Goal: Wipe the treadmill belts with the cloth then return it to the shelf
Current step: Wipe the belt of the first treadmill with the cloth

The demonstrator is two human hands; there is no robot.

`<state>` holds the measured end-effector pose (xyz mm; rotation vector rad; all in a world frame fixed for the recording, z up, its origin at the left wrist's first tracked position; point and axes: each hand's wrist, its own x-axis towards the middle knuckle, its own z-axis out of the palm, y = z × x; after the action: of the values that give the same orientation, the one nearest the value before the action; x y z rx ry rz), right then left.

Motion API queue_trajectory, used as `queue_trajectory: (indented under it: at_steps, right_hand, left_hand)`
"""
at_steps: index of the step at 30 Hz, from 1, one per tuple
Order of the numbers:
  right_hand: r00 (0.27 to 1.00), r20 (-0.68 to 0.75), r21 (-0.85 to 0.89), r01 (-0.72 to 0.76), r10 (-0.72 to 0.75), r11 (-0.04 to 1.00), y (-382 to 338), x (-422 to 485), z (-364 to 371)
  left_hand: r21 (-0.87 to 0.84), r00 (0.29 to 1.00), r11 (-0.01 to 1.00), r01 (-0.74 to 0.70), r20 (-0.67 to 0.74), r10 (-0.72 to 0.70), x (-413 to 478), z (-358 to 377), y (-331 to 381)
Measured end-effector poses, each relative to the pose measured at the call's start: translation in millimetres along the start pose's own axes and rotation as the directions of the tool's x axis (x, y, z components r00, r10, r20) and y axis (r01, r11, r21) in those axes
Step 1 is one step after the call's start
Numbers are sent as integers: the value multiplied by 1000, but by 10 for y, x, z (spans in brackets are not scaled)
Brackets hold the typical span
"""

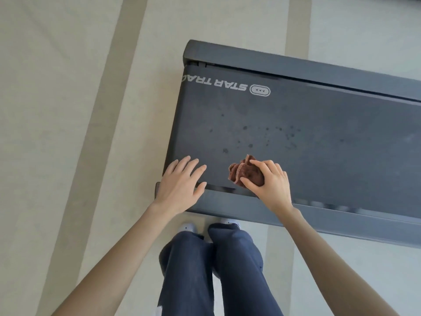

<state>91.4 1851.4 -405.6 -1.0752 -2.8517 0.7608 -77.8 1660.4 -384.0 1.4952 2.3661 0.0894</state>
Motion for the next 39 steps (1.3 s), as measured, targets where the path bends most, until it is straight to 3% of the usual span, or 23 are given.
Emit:
queue_trajectory:
  at_steps: [9,14,20,27,30,34,39]
  right_hand:
    - [986,-117,-73,113,-121,991,946,678,2025]
    - [945,-251,-276,136,-208,952,1327,613,3009]
    - [881,-394,-301,146,-262,942,1328,1274,3098]
    - [944,-313,-292,10,-106,956,992,2242,2919]
    - [921,-289,-285,179,-262,942,961,1778,2996]
    - [827,-232,-259,455,-512,852,1070,888,3173]
    - [819,-247,-271,454,-517,849,986,1269,3164]
  left_hand:
    - [72,999,997,0,32,-2,916,2068,-655]
    - [119,998,993,-1,-57,8,1350,2958,-993]
    - [93,974,996,12,-227,9,1440,3401,-1107]
    - [92,972,995,27,-235,-4,1413,3358,-1203]
    - [93,965,993,67,-257,-42,1391,3315,-1394]
    - [47,948,992,118,-303,-98,1381,3302,-1544]
    - [23,936,993,116,-338,-102,1374,3348,-1529]
